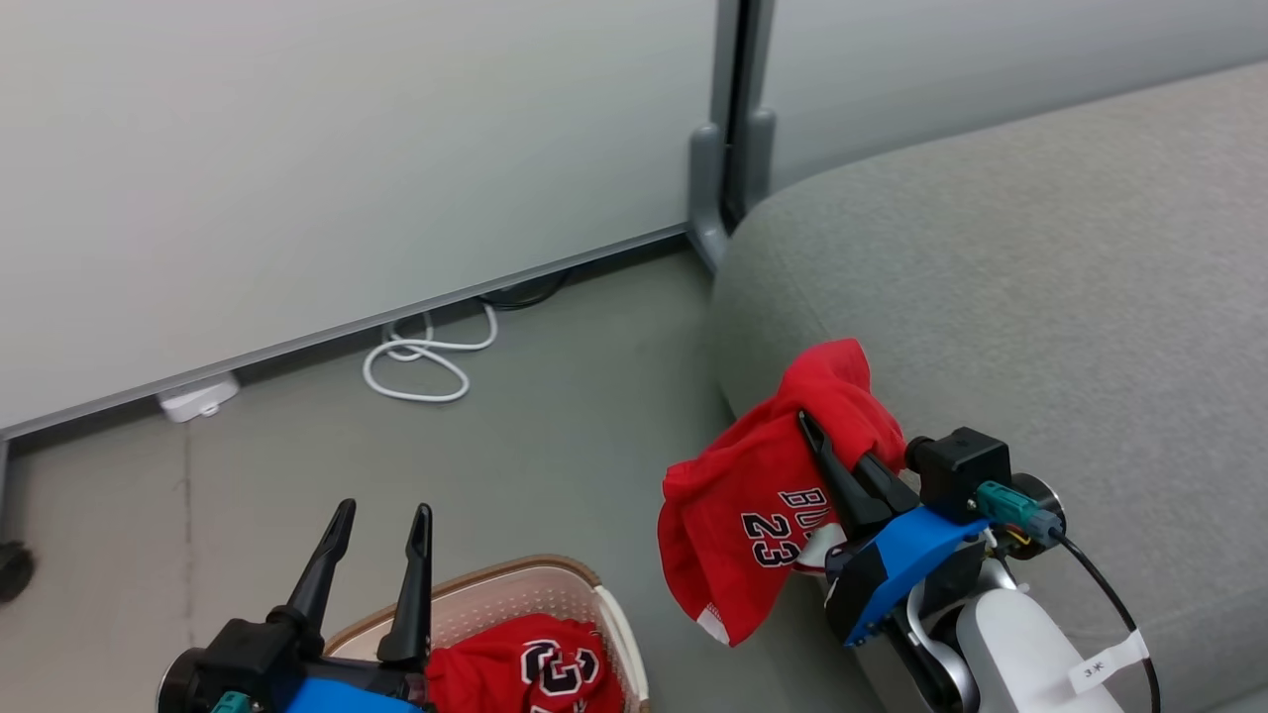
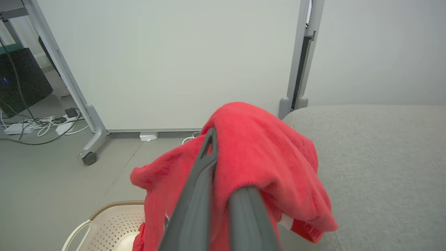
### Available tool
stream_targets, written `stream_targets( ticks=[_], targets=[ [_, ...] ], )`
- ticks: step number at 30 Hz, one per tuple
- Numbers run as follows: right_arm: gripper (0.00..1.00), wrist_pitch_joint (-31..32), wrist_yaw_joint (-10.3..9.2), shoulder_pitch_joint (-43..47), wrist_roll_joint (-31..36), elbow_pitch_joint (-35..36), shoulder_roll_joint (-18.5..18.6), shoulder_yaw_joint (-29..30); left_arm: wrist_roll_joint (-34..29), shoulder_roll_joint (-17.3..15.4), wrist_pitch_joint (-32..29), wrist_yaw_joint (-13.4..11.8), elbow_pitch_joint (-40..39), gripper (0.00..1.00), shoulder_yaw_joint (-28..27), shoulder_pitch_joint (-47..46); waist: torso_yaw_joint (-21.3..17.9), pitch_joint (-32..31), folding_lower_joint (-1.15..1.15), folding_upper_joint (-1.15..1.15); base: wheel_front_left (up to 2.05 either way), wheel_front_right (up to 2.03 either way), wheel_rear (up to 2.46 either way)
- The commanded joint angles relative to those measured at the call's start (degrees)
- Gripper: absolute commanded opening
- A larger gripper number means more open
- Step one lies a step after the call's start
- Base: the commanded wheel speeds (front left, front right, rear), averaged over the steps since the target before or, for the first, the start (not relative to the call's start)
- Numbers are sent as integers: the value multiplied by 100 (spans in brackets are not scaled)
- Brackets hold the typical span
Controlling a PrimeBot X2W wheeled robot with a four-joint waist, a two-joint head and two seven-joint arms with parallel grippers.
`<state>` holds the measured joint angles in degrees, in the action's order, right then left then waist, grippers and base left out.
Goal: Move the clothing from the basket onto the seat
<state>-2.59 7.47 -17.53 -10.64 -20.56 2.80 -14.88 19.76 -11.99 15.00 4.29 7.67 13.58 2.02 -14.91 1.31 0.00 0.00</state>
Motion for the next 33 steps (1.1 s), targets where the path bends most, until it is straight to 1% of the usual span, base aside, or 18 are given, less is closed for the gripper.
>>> stream_targets(
  ticks=[1,6,11,15,21,27,33],
  targets=[
    [0,18,4,63,-5,48,16,6,-52,29,27,40,-6,100,-26,-5,-234,50,0,0,0,0,0],
    [0,43,4,137,-15,164,16,-17,-253,138,27,173,14,100,-115,-104,-729,126,0,0,0,0,0],
    [0,31,4,144,-68,222,16,-31,-359,198,27,246,42,100,-147,-139,-1220,234,0,0,0,0,0],
    [0,-21,4,154,-100,252,14,29,-426,190,27,283,58,100,-97,-245,-1503,367,0,0,0,0,0],
    [0,-151,4,244,-150,280,11,229,-455,147,27,320,146,100,43,-507,-1596,583,0,0,0,0,0],
    [0,-215,4,226,-161,246,12,292,-374,87,27,332,236,100,134,-640,-1609,692,0,0,0,0,0],
    [0,-183,4,-105,-299,162,12,246,-357,42,27,329,183,100,88,-593,-1594,811,0,0,0,0,0]
  ],
)
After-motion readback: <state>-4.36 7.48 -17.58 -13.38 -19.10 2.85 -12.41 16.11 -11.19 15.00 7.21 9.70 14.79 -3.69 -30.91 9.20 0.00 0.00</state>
